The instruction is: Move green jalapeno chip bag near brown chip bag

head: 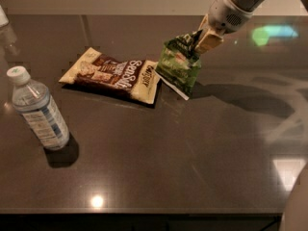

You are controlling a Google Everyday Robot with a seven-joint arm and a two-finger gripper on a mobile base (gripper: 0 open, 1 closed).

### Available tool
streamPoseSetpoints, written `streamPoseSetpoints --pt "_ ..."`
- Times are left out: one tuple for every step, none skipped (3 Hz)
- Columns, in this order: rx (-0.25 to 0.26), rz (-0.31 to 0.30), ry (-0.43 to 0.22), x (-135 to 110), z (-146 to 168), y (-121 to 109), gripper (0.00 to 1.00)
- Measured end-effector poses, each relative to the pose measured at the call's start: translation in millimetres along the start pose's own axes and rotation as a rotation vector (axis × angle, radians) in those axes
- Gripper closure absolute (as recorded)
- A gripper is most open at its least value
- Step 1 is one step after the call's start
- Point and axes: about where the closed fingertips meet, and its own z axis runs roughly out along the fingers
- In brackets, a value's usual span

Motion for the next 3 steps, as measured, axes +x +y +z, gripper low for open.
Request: streamPoseSetpoints --pt "-0.001 -0.001 -0.002 -1.0 2.6 -0.7 0.14" --pt "-0.002 -0.002 -0.003 -2.0 5.2 -1.4 0.0" --pt "-0.002 -0.002 -0.003 -2.1 5.3 -1.4 0.0"
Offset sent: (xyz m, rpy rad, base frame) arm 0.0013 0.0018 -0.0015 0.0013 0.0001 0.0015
